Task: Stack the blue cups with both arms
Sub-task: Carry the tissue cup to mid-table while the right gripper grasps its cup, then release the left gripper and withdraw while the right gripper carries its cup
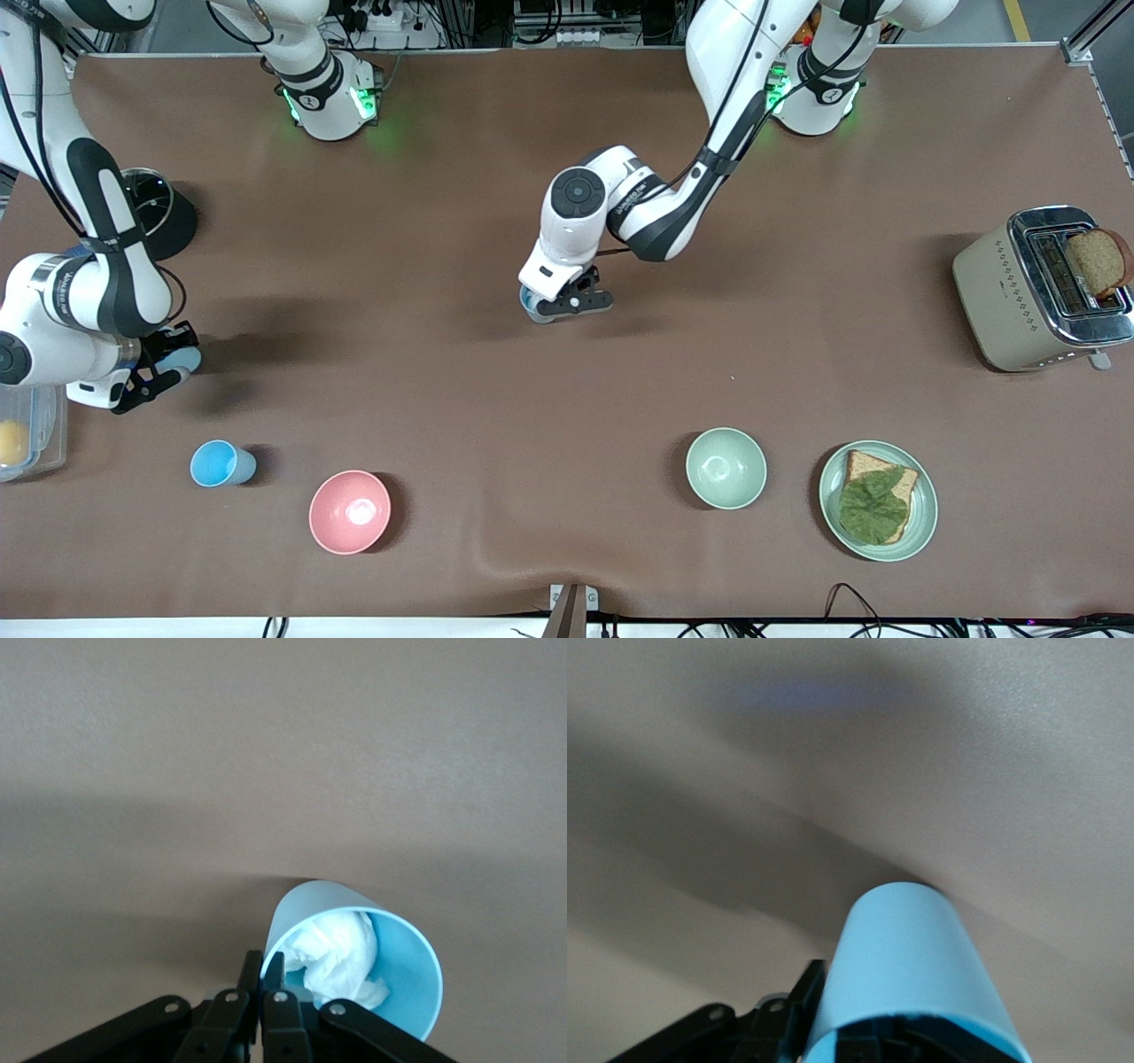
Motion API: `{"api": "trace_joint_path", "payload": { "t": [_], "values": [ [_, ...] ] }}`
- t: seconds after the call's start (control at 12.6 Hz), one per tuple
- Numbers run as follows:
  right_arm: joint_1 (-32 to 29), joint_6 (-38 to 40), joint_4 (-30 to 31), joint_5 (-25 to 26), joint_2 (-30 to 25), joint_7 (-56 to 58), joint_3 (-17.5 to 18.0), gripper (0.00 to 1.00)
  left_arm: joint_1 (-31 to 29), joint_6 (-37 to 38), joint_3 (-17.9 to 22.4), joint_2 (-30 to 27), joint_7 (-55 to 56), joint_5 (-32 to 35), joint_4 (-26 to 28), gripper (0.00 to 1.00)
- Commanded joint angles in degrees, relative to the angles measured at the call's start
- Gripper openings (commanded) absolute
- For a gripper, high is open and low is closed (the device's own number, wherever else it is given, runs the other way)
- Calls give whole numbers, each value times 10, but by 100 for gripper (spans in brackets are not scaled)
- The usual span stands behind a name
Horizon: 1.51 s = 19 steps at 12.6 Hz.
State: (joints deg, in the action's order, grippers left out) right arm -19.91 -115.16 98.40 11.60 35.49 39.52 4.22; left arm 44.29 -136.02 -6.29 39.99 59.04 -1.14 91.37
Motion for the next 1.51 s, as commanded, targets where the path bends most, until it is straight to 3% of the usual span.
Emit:
{"api": "trace_joint_path", "payload": {
  "t": [0.0,0.08,0.16,0.4,0.56,0.64,0.95,1.27,1.43],
  "values": [
    [-6,12,11,0,-35,37,11,0,22,9,6,16,27,-7,-20,14],
    [0,33,10,1,-52,39,13,0,22,9,6,12,28,-7,-20,70],
    [12,58,10,1,-71,36,15,0,22,12,8,6,27,-4,-20,100],
    [89,155,11,-10,-150,28,21,0,12,76,14,-52,26,-4,-23,100],
    [139,185,5,-73,-190,27,22,0,-7,119,22,-113,19,5,-23,100],
    [160,200,-11,-117,-191,21,21,0,-26,147,22,-145,4,15,-23,100],
    [269,206,-43,-135,-189,-67,20,0,-148,281,21,-276,-162,17,-22,100],
    [398,185,-45,-134,-179,-302,20,0,-303,356,18,-360,-394,12,-22,100],
    [462,146,-45,-130,-158,-417,20,0,-351,383,16,-376,-441,7,-23,100]
  ]
}}
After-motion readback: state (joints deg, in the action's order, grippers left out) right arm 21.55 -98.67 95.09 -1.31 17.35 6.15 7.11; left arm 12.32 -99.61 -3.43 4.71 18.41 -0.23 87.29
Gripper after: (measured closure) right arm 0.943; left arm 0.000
